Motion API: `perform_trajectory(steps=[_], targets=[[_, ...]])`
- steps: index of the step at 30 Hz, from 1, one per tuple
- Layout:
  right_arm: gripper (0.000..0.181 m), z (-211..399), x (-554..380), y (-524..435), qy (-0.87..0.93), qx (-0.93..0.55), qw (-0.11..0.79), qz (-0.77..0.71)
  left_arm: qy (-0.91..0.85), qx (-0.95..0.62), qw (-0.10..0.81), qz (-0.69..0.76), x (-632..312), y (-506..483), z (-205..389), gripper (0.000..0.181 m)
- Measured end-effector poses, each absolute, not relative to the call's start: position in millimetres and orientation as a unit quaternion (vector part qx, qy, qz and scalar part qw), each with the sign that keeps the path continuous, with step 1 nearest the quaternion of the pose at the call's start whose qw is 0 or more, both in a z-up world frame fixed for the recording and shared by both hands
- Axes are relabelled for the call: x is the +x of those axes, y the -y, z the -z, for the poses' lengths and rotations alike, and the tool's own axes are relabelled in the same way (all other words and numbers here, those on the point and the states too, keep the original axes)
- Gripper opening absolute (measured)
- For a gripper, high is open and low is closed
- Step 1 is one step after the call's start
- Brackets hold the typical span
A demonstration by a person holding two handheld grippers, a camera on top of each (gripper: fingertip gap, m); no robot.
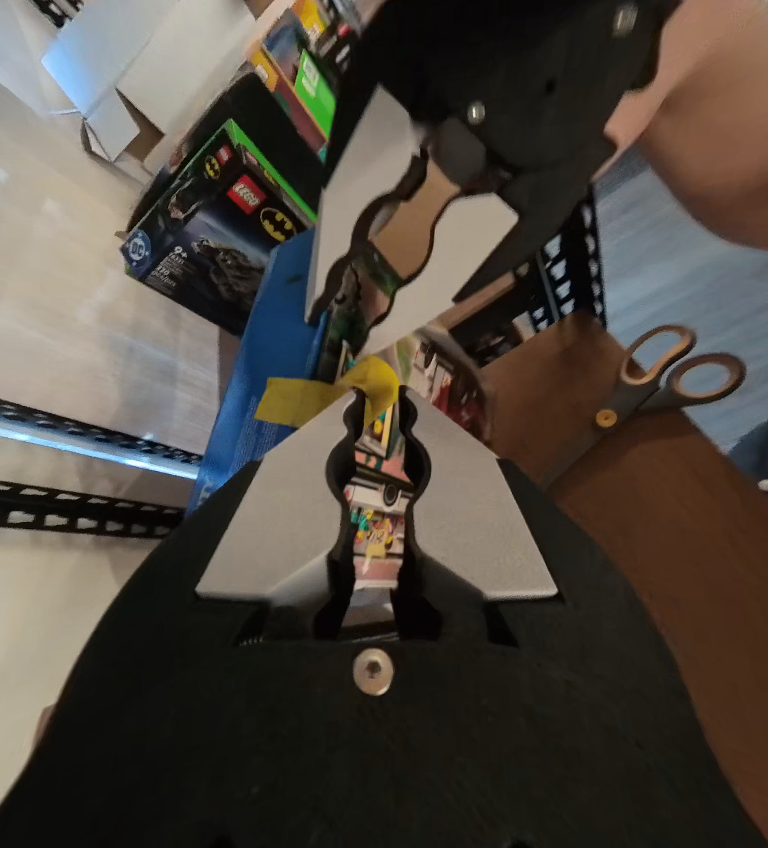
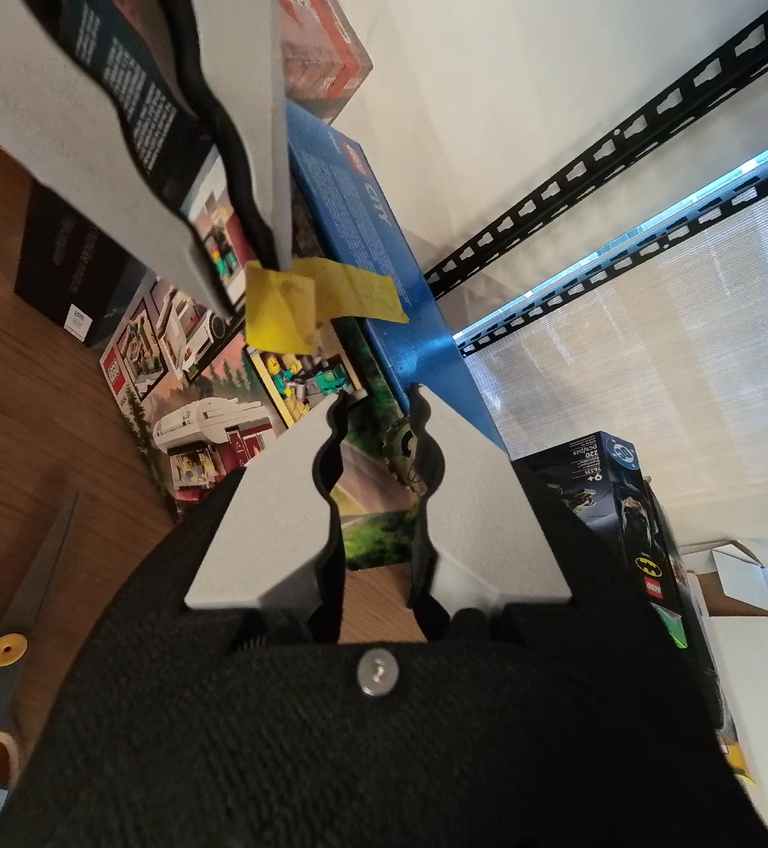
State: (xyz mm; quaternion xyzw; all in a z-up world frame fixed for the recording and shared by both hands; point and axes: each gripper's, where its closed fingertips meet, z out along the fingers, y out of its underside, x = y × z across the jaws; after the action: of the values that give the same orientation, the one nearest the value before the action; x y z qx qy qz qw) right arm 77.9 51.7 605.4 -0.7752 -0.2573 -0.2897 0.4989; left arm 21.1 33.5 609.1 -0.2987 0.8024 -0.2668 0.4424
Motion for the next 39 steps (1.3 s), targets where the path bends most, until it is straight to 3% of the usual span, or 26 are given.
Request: perform_trajectory(steps=[1,10,39], targets=[[0.026,-605.4,77.9,-51.6,0.258,-0.775,0.499,0.291,-0.804,-0.289,0.455,0.249,21.1,-35.9,-604.0,0.014],[0.026,-605.6,77.9,-51.7,0.257,-0.772,0.504,0.291,-0.783,-0.219,0.566,0.135,32.6,-53.3,-582.4,0.0],[0.026,-605.9,78.5,-52.4,0.258,-0.771,0.503,0.293,-0.794,-0.14,0.592,0.029,39.0,-64.2,-570.1,0.004]])
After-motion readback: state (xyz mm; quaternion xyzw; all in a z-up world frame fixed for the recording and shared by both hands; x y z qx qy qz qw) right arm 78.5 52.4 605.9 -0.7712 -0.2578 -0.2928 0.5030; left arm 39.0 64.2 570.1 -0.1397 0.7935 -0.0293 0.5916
